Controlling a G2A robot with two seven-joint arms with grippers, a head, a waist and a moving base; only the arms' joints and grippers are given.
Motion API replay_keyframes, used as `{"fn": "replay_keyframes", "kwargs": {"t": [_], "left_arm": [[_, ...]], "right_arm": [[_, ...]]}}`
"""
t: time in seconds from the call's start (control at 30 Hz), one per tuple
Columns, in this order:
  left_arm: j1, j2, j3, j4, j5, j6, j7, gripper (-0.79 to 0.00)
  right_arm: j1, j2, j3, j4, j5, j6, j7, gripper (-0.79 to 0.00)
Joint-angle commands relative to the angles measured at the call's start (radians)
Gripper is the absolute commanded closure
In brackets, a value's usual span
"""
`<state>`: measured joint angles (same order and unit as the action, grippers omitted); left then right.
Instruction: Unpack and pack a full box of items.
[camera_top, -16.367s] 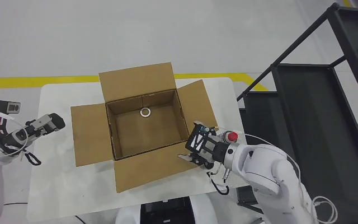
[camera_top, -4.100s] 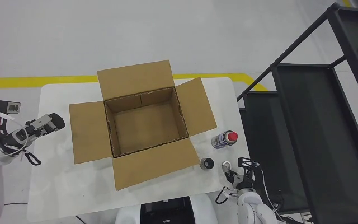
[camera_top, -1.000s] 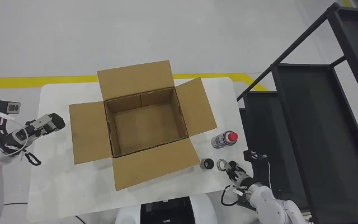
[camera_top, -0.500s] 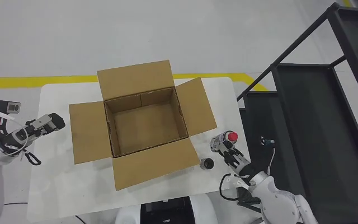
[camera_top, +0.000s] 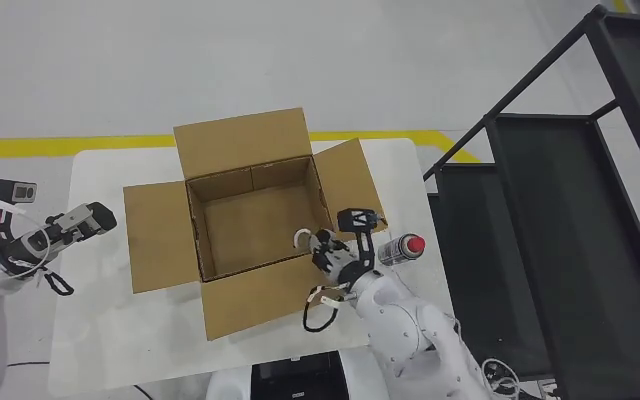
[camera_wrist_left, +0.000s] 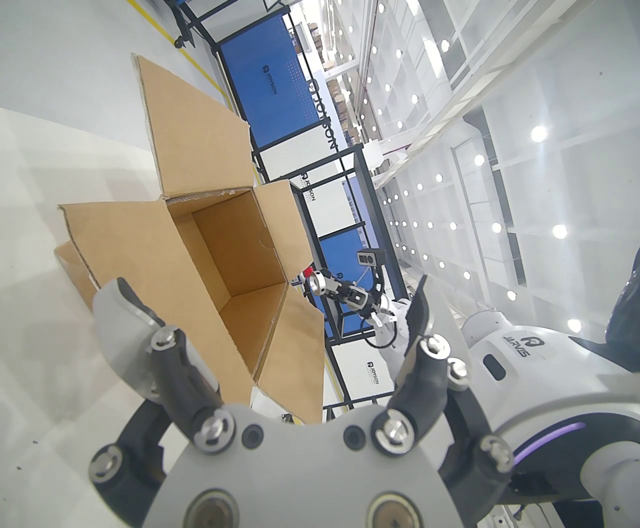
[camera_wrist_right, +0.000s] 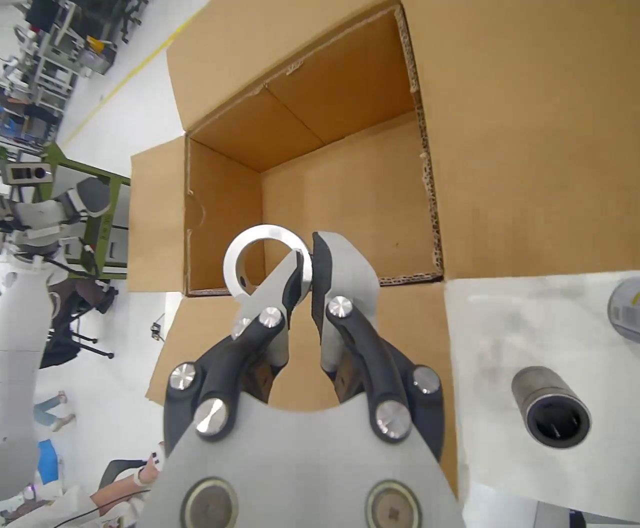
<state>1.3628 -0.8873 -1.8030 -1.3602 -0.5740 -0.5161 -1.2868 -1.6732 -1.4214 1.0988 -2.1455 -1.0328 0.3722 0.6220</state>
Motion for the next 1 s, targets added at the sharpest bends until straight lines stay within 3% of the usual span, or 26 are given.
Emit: {"fn": "replay_keyframes", "kwargs": {"t": [0.0, 0.3, 0.8, 0.83, 0.9, 0.93, 0.97], "left_arm": [[0.000, 0.000, 0.000, 0.000, 0.000, 0.000, 0.000, -0.785], [0.000, 0.000, 0.000, 0.000, 0.000, 0.000, 0.000, -0.785], [0.000, 0.000, 0.000, 0.000, 0.000, 0.000, 0.000, -0.785], [0.000, 0.000, 0.000, 0.000, 0.000, 0.000, 0.000, -0.785], [0.000, 0.000, 0.000, 0.000, 0.000, 0.000, 0.000, -0.785], [0.000, 0.000, 0.000, 0.000, 0.000, 0.000, 0.000, -0.785], [0.000, 0.000, 0.000, 0.000, 0.000, 0.000, 0.000, -0.785]], "right_arm": [[0.061, -0.007, -0.050, 0.049, -0.046, 0.055, 0.010, 0.000], [0.240, -0.044, -0.185, 0.231, -0.171, 0.231, 0.007, 0.000], [0.381, -0.088, -0.258, 0.425, -0.210, 0.320, 0.024, 0.000], [0.380, -0.089, -0.260, 0.431, -0.217, 0.323, 0.032, -0.034], [0.378, -0.091, -0.260, 0.431, -0.221, 0.325, 0.039, -0.366], [0.377, -0.092, -0.258, 0.431, -0.223, 0.325, 0.040, -0.782], [0.376, -0.093, -0.257, 0.431, -0.225, 0.324, 0.041, -0.785]]}}
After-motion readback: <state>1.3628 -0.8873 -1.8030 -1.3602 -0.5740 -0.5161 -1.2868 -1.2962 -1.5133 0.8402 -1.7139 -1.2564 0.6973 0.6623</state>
